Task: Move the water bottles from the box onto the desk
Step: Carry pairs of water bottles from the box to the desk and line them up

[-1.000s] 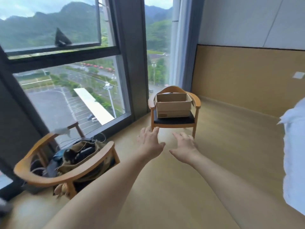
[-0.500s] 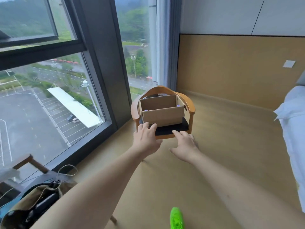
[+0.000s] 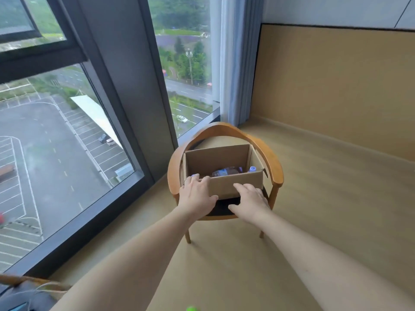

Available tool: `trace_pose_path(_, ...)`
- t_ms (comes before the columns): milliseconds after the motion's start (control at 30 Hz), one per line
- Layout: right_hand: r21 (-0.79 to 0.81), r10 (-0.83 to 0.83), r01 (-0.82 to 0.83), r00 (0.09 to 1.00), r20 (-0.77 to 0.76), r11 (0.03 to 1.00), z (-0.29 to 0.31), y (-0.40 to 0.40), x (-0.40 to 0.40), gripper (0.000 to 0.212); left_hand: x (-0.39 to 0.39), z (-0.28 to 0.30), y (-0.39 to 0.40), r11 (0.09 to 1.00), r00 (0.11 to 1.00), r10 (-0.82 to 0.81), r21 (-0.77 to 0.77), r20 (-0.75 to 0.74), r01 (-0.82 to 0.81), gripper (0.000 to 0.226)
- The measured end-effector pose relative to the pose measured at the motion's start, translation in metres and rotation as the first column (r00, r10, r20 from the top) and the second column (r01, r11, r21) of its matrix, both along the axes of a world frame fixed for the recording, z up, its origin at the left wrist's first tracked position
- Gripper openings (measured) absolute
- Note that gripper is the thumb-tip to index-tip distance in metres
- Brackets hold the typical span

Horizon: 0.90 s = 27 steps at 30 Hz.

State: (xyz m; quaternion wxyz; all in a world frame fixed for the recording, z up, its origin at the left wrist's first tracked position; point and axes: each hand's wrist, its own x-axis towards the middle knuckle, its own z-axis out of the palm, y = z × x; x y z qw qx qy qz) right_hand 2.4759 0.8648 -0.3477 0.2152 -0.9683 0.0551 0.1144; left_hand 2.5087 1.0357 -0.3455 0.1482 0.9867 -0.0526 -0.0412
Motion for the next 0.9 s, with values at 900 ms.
trace_pose_path(900,0.093,-0.215,0.294,0.847,-0.486,0.951,-0.194,-0.013,0.397,0.062,0.375,-0.205,-0.008,0.999,0.855,0.039,0.020,-0.517,-0.033,0.061)
